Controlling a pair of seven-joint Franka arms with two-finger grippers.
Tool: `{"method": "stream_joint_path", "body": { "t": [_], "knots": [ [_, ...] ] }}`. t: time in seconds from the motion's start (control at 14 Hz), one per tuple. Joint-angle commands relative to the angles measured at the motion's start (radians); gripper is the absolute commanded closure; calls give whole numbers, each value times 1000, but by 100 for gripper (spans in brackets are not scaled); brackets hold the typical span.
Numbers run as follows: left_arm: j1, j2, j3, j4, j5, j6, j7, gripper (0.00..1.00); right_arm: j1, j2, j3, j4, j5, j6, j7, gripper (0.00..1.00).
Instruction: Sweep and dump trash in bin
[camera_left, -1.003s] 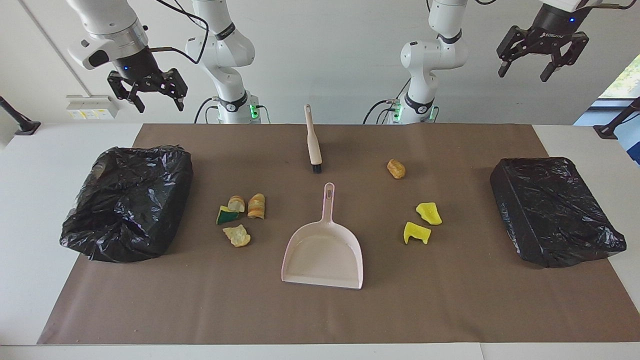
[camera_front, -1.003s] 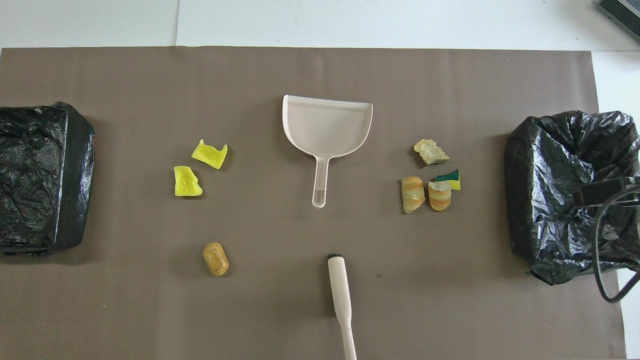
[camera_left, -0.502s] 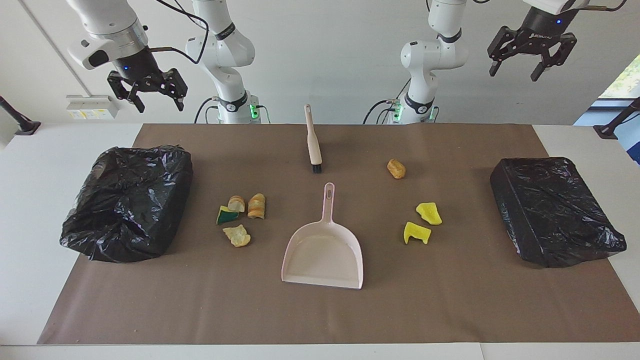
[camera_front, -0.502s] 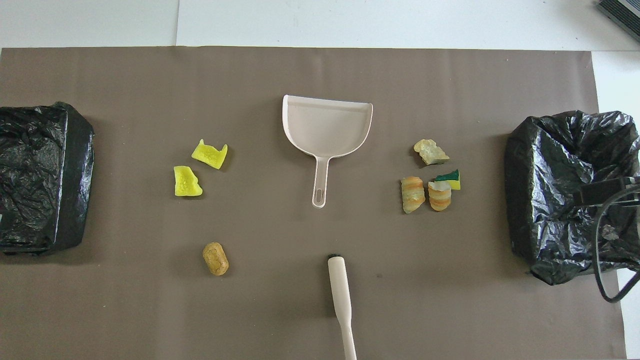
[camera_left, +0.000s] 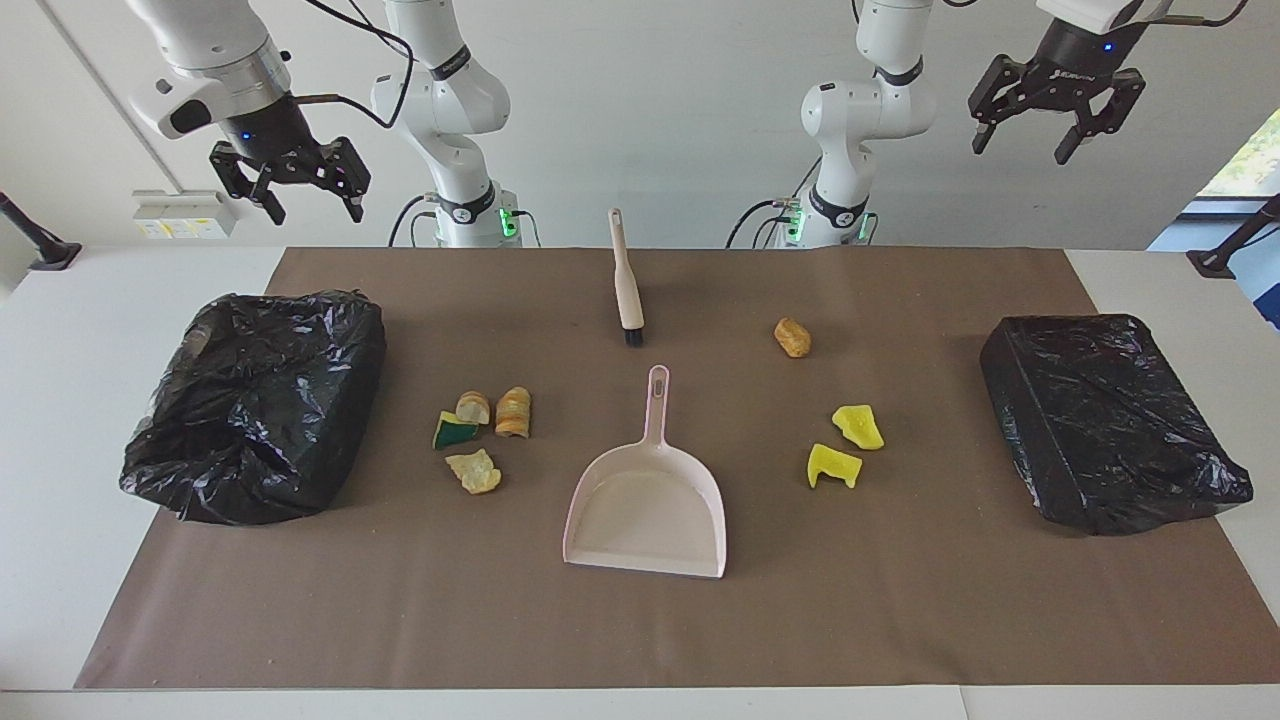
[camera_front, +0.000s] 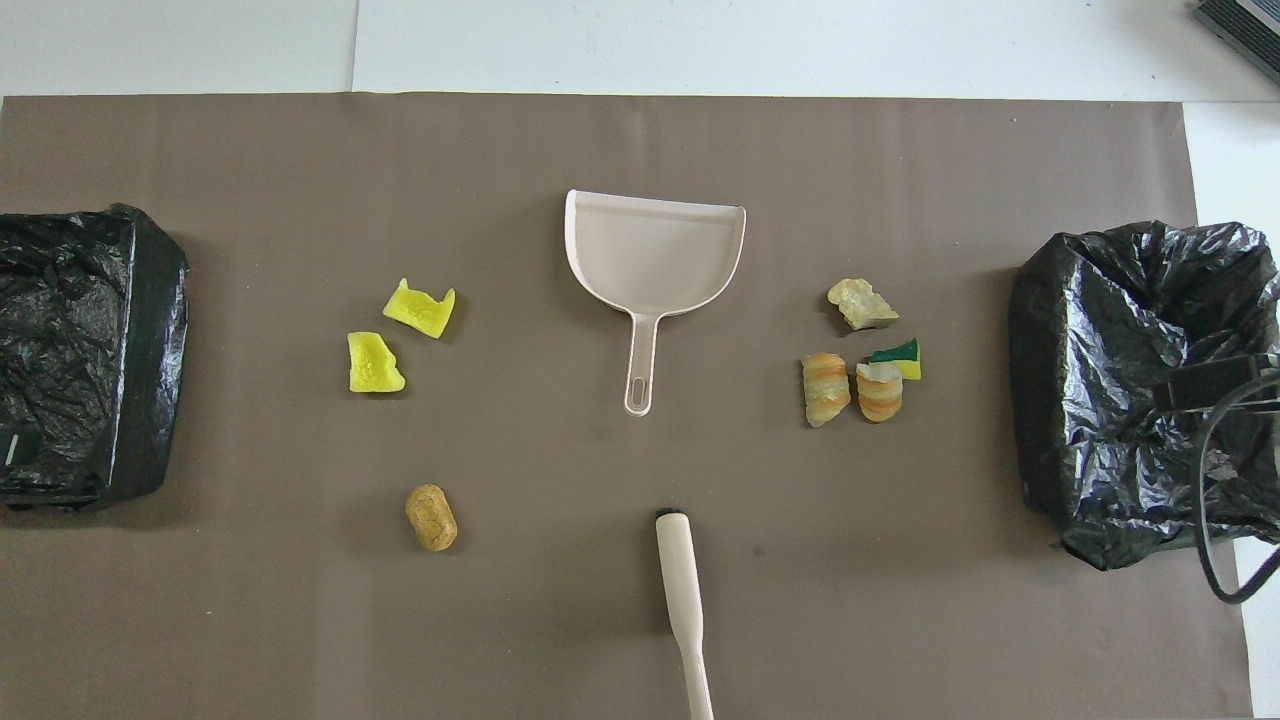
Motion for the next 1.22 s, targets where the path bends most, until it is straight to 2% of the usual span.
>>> {"method": "stream_joint_path", "body": {
  "t": [0.0, 0.29, 0.5, 0.65, 0.86, 1.0, 1.15],
  "knots": [
    [-8, -50, -12, -73, 1, 11, -15, 0, -14, -17, 4, -21, 2, 11, -25, 0],
    [-8, -74, -78, -147, -22, 16, -16, 0, -14, -18, 4, -21, 2, 11, -25, 0],
    [-8, -167, -156, -287, -72, 71, -18, 0, -14, -18, 4, -21, 2, 11, -25, 0],
    [-8, -197, -231, -366, -97, 108, -93, 0, -14, -18, 4, -19, 3, -2, -31, 0],
    [-10, -203, -352, -459, -152, 213, -231, 0, -7, -27, 7, -24, -1, -27, -35, 0],
    [-72, -200, -408, -533, -168, 299, -333, 0, -3, -47, 10, -73, -1, -23, -37, 0],
    [-210, -202, -409, -651, -169, 469, -464, 0, -6, -49, 9, -133, -1, -3, -43, 0]
  ]
}}
